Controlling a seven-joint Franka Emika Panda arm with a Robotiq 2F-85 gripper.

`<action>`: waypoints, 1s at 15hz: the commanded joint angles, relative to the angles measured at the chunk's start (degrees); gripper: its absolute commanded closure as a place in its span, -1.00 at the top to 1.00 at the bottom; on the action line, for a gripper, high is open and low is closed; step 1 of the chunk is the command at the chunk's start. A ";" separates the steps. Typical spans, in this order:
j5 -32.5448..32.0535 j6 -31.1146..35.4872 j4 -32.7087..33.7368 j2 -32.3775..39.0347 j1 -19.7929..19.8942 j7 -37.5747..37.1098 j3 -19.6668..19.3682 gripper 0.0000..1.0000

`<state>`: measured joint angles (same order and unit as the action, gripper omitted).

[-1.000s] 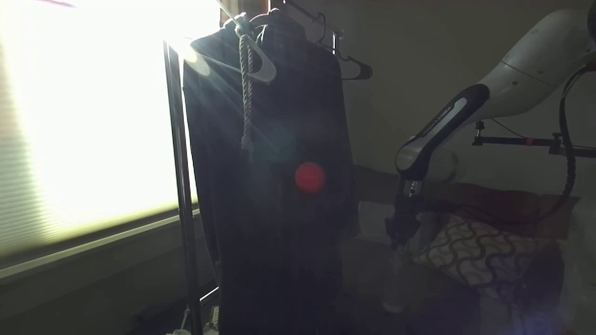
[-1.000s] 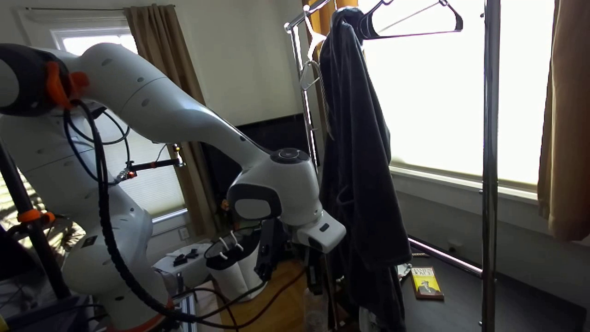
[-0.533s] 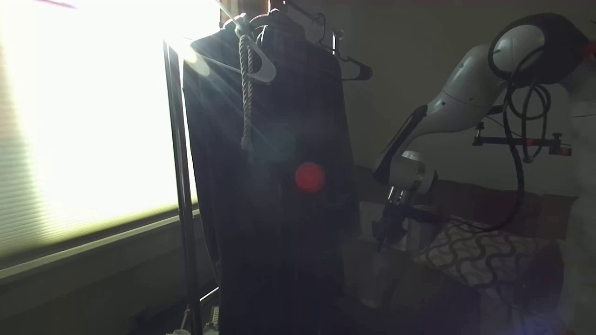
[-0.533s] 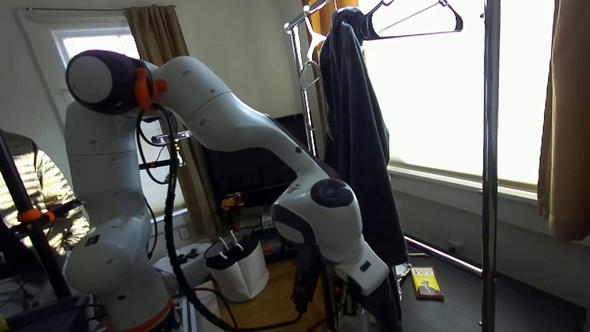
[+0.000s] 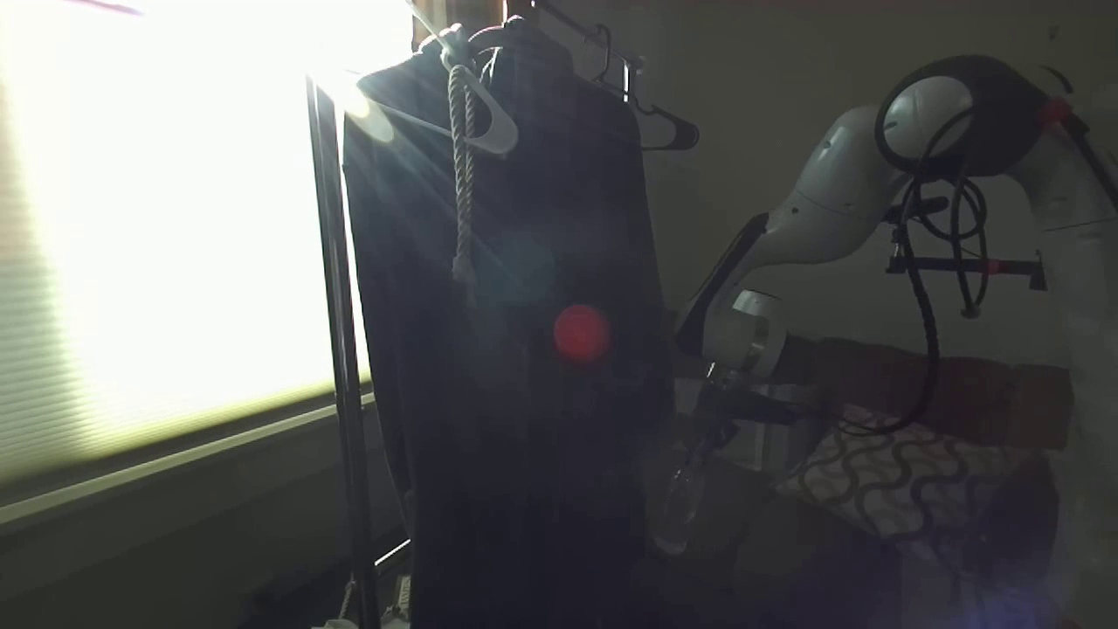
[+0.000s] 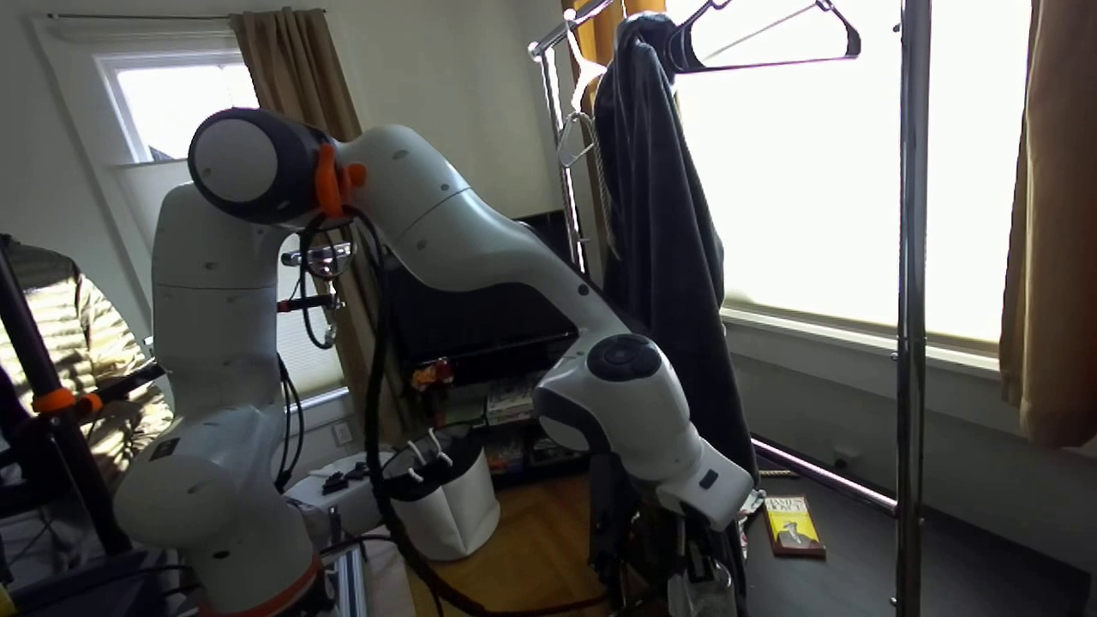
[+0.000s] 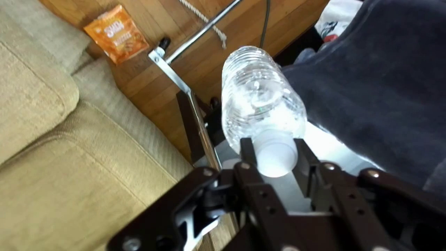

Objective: Take the bottle out of the coat and place it on the bench

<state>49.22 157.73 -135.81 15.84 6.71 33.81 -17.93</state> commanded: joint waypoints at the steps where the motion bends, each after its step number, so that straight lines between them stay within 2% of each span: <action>1: 12.11 6.00 7.93 8.13 4.16 14.43 5.62 -0.84; 5: 18.08 8.05 17.90 18.59 8.11 25.82 9.68 -0.84; 8: 19.67 4.45 23.81 23.72 10.97 30.44 12.29 -0.84; 9: 17.64 6.48 19.31 20.34 8.52 27.05 10.31 -0.37; 11: 17.82 6.03 22.31 23.35 9.57 28.13 11.40 -0.37; 12: 17.82 6.03 23.04 24.00 9.73 28.23 11.57 -0.84; 13: 19.52 10.51 25.43 26.01 9.30 29.29 12.05 -0.84; 15: 20.28 13.07 29.16 28.91 9.87 30.98 13.78 -0.84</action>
<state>67.14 166.60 -111.67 40.75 16.27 62.32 -5.95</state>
